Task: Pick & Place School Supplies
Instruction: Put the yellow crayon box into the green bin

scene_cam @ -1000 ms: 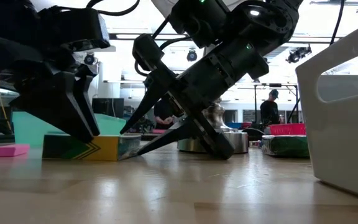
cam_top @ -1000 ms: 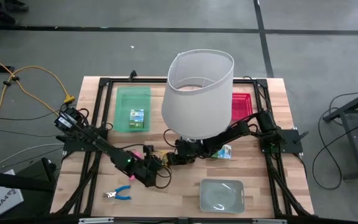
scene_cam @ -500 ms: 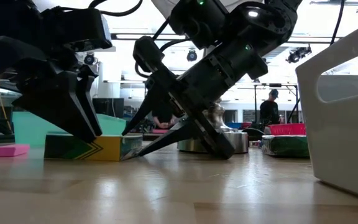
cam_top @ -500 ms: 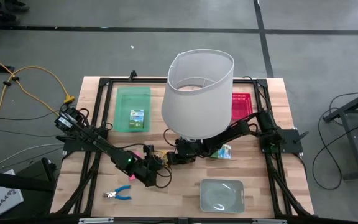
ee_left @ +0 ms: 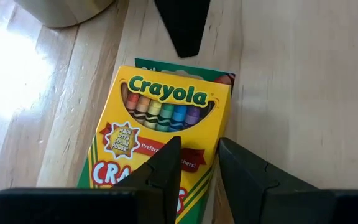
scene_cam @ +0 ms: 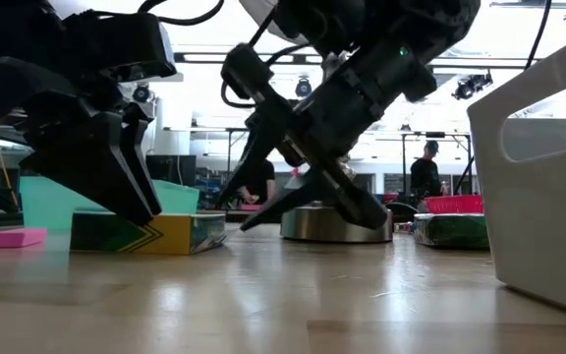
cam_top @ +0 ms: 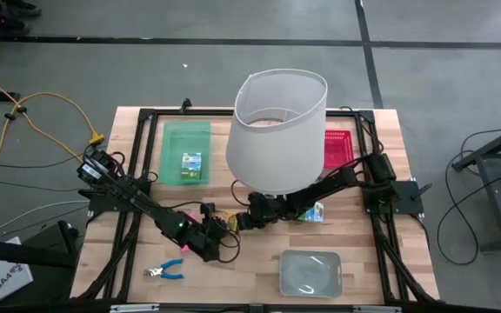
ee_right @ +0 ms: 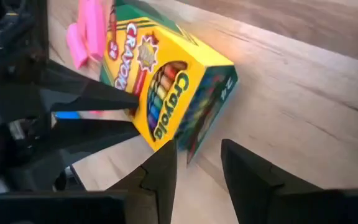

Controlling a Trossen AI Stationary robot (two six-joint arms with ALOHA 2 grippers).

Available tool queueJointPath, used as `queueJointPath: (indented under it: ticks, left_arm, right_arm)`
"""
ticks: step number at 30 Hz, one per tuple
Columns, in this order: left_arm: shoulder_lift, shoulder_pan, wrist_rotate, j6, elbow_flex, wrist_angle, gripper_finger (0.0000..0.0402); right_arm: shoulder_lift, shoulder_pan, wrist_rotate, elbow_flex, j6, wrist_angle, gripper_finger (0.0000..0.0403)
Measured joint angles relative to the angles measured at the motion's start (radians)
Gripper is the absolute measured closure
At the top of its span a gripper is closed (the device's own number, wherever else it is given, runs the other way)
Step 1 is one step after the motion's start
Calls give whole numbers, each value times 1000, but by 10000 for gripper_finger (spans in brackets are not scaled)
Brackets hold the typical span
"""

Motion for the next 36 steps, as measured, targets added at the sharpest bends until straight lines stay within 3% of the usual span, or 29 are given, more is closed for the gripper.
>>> queueJointPath:
  ticks: [36]
  left_arm:
    - [3, 24, -16, 27, -1, 103, 302]
  right_arm:
    - [0, 6, 35, 2, 33, -90, 286]
